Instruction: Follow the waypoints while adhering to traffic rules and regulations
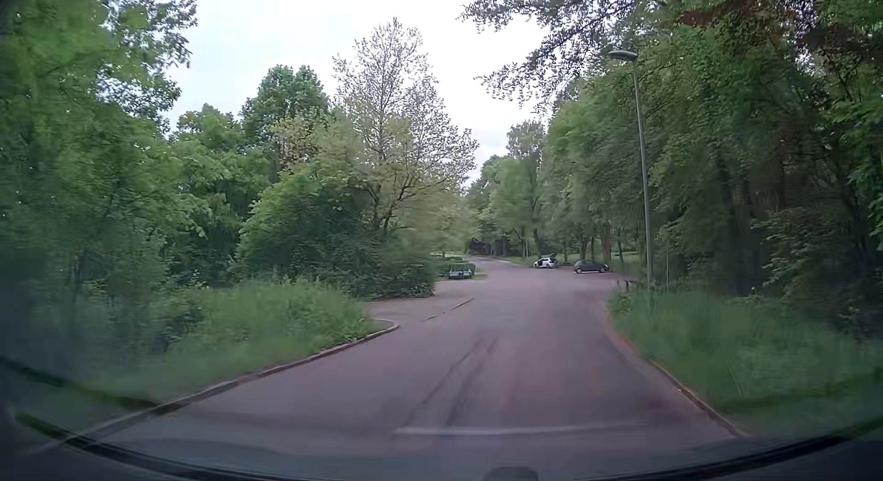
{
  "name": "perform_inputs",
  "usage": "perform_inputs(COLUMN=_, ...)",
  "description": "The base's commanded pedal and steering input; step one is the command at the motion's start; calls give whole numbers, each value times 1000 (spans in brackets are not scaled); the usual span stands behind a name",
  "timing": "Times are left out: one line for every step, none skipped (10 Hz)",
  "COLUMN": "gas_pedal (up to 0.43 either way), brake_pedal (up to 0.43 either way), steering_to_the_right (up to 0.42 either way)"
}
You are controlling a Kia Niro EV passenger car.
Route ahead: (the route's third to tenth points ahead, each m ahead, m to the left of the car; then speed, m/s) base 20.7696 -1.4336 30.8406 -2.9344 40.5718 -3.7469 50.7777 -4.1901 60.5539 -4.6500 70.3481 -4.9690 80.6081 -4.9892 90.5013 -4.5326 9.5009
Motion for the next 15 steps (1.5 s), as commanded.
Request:
perform_inputs(gas_pedal=79, brake_pedal=0, steering_to_the_right=58)
perform_inputs(gas_pedal=79, brake_pedal=0, steering_to_the_right=52)
perform_inputs(gas_pedal=79, brake_pedal=0, steering_to_the_right=45)
perform_inputs(gas_pedal=79, brake_pedal=0, steering_to_the_right=41)
perform_inputs(gas_pedal=79, brake_pedal=0, steering_to_the_right=39)
perform_inputs(gas_pedal=79, brake_pedal=0, steering_to_the_right=38)
perform_inputs(gas_pedal=79, brake_pedal=0, steering_to_the_right=38)
perform_inputs(gas_pedal=79, brake_pedal=0, steering_to_the_right=38)
perform_inputs(gas_pedal=79, brake_pedal=0, steering_to_the_right=39)
perform_inputs(gas_pedal=79, brake_pedal=0, steering_to_the_right=41)
perform_inputs(gas_pedal=87, brake_pedal=0, steering_to_the_right=50)
perform_inputs(gas_pedal=87, brake_pedal=0, steering_to_the_right=59)
perform_inputs(gas_pedal=98, brake_pedal=0, steering_to_the_right=60)
perform_inputs(gas_pedal=110, brake_pedal=0, steering_to_the_right=57)
perform_inputs(gas_pedal=110, brake_pedal=0, steering_to_the_right=54)
